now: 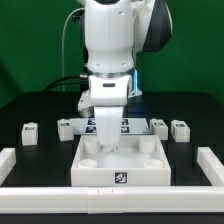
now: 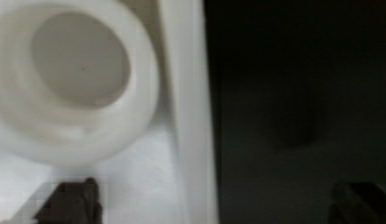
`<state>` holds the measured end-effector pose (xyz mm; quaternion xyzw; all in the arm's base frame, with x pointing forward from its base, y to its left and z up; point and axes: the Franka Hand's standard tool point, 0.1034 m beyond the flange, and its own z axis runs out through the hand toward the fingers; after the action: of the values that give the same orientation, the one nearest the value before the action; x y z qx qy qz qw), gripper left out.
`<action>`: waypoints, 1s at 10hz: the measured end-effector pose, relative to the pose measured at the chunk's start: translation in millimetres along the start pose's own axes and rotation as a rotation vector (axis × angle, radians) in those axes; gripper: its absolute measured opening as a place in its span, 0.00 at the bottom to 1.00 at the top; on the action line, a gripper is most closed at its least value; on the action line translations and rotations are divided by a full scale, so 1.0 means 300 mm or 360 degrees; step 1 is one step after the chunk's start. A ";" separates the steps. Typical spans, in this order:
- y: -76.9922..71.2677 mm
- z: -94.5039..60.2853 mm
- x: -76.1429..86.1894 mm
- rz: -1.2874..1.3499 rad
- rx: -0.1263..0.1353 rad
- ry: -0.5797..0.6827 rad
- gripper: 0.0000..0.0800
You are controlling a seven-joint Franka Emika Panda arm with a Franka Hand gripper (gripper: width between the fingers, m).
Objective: Assemble one leg
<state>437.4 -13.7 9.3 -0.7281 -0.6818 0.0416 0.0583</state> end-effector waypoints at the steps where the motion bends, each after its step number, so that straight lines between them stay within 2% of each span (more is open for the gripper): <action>1: -0.002 0.001 -0.001 0.0001 0.0002 0.0000 0.66; 2: -0.002 0.002 -0.002 0.0002 0.0002 0.0000 0.49; 3: -0.002 0.002 -0.002 0.0002 0.0002 0.0000 0.49; 4: -0.002 0.002 -0.002 0.0002 0.0002 0.0000 0.26; 5: 0.000 0.000 -0.001 0.0001 -0.0003 0.0001 0.10; 6: 0.008 -0.005 -0.002 0.0002 -0.0020 0.0002 0.10; 10: 0.009 -0.005 -0.002 0.0002 -0.0022 0.0002 0.09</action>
Offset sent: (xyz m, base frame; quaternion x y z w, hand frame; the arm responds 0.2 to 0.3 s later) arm 0.0000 0.0000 0.0000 0.0000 0.0000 0.0000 1.0000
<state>440.2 -14.5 10.4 -0.7290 -0.6814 0.0367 0.0537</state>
